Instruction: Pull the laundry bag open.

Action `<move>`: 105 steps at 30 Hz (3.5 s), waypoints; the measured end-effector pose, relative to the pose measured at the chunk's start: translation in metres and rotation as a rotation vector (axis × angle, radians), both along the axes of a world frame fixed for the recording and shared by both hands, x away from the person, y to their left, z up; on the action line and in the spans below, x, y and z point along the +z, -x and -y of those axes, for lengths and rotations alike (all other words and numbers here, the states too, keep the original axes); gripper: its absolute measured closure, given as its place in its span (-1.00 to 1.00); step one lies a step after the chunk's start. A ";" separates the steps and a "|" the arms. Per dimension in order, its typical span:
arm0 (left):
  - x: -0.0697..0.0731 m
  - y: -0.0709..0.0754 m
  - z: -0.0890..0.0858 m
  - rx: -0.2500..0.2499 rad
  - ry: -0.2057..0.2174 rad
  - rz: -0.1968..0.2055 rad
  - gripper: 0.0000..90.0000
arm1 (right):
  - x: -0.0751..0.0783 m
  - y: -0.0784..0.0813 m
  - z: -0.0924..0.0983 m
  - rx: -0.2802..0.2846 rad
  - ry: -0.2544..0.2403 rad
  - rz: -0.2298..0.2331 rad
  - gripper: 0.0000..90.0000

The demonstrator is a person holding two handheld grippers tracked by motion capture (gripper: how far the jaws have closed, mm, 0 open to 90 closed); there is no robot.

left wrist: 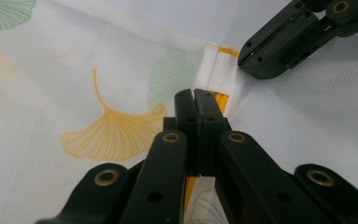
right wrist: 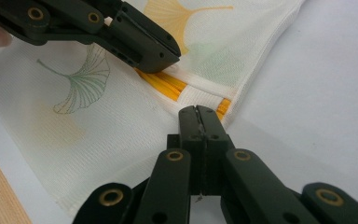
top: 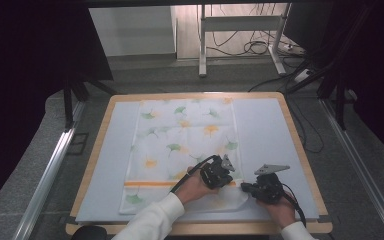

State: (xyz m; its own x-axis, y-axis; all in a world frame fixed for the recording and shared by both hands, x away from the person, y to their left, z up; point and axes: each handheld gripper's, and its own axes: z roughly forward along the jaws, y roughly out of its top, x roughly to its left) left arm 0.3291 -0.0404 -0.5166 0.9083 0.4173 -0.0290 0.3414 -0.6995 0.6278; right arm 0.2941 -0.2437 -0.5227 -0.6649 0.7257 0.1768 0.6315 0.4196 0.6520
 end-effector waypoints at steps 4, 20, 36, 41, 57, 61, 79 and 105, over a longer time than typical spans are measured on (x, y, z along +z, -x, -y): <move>0.000 0.000 -0.003 0.002 0.004 -0.003 1.00 | 0.000 -0.001 0.001 0.005 -0.002 -0.004 1.00; -0.001 0.001 -0.017 0.020 -0.008 0.000 1.00 | 0.000 -0.001 0.001 0.004 -0.003 -0.006 1.00; -0.003 0.003 -0.043 0.060 0.002 -0.026 1.00 | 0.000 -0.001 0.001 0.001 -0.008 -0.007 1.00; -0.003 0.005 -0.054 0.074 -0.007 -0.017 1.00 | 0.000 -0.001 0.001 0.002 -0.007 -0.009 1.00; -0.005 0.011 -0.088 0.119 -0.004 -0.023 1.00 | 0.000 -0.001 0.000 -0.004 -0.004 -0.007 1.00; -0.005 0.012 -0.094 0.127 -0.003 -0.026 1.00 | 0.000 -0.001 0.000 -0.005 -0.005 -0.007 1.00; -0.006 0.016 -0.112 0.164 0.013 -0.039 1.00 | 0.000 0.000 0.000 -0.007 0.002 -0.002 1.00; -0.007 0.022 -0.150 0.236 -0.006 -0.047 1.00 | 0.000 0.000 -0.001 -0.005 0.003 -0.001 1.00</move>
State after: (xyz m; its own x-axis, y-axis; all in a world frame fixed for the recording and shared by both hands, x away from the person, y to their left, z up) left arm 0.3068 0.1096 -0.5238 0.7834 0.6181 -0.0654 0.5244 -0.6007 0.6034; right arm 0.2939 -0.2428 -0.5223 -0.6611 0.7294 0.1758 0.6344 0.4184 0.6500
